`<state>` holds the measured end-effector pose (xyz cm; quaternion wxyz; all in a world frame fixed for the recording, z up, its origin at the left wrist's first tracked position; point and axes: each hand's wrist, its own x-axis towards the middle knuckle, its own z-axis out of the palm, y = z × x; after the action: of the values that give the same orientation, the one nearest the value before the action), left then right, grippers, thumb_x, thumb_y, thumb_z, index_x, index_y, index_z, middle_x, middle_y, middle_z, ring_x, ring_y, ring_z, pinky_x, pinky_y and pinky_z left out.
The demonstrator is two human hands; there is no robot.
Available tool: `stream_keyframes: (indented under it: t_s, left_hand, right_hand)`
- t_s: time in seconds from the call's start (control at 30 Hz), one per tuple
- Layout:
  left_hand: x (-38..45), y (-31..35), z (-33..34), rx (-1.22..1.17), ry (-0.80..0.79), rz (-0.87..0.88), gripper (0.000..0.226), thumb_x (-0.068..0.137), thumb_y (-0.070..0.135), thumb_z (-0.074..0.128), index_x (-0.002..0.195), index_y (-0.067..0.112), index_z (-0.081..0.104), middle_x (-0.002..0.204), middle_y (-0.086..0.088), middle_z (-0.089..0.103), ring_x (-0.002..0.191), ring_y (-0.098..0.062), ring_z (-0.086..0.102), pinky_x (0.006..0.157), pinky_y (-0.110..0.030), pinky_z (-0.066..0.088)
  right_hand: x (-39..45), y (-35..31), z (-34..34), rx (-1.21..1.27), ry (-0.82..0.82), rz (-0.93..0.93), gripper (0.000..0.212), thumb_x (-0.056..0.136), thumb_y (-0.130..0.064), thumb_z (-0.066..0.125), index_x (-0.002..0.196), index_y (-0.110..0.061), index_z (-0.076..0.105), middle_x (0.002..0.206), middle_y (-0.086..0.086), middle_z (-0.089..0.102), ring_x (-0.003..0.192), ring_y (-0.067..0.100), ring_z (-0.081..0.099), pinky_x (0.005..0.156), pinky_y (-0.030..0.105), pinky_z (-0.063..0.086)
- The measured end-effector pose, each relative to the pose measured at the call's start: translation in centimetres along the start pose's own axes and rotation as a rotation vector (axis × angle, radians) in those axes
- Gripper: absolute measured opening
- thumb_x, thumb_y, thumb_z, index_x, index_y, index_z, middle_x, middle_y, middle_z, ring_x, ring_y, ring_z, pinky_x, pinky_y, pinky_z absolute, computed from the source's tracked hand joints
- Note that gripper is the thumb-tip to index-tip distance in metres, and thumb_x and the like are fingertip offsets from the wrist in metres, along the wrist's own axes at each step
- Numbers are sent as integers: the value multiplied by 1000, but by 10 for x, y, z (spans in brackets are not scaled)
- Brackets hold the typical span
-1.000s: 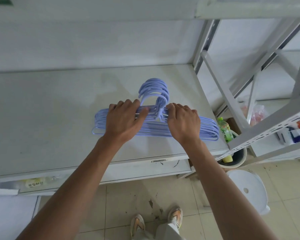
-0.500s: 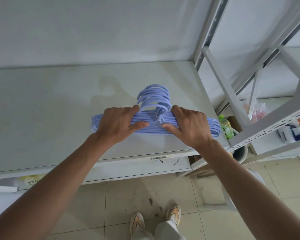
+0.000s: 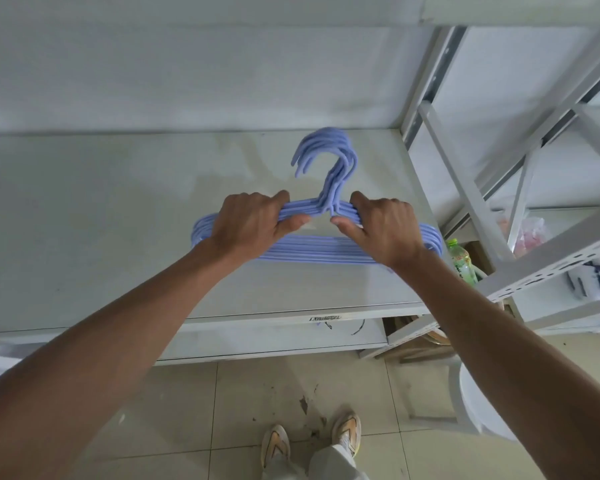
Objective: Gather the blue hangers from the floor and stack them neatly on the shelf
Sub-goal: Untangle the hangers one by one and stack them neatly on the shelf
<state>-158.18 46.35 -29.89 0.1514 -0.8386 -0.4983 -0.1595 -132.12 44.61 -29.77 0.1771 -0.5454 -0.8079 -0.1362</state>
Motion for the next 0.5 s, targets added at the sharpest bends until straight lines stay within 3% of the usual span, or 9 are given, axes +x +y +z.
stream_keyframes:
  t_s: [0.1,0.27,0.5]
  left_hand:
    - [-11,5,14,-44,-8,-62,70,95,74,26,84,14,60,52,-8,60,44,-35,59,49,-29,33]
    - [-14,9,15,-1,-17,-91,63,88,74,38,86,16,61,54,-8,64,46,-35,62,51,-29,30]
    - [-16,15,12,-21,-24,-135,70,88,79,28,90,16,58,61,-6,66,54,-34,65,52,-30,32]
  right_hand:
    - [-9,-5,9,26,46,18,68,98,-72,31,80,-10,52,53,0,41,40,33,47,47,27,31]
    - [-18,0,8,74,83,3,70,99,-76,28,88,-12,54,62,1,55,49,29,54,50,26,26]
    - [-19,-8,9,19,49,129,74,94,-81,22,82,-14,51,64,2,52,55,30,55,51,32,39]
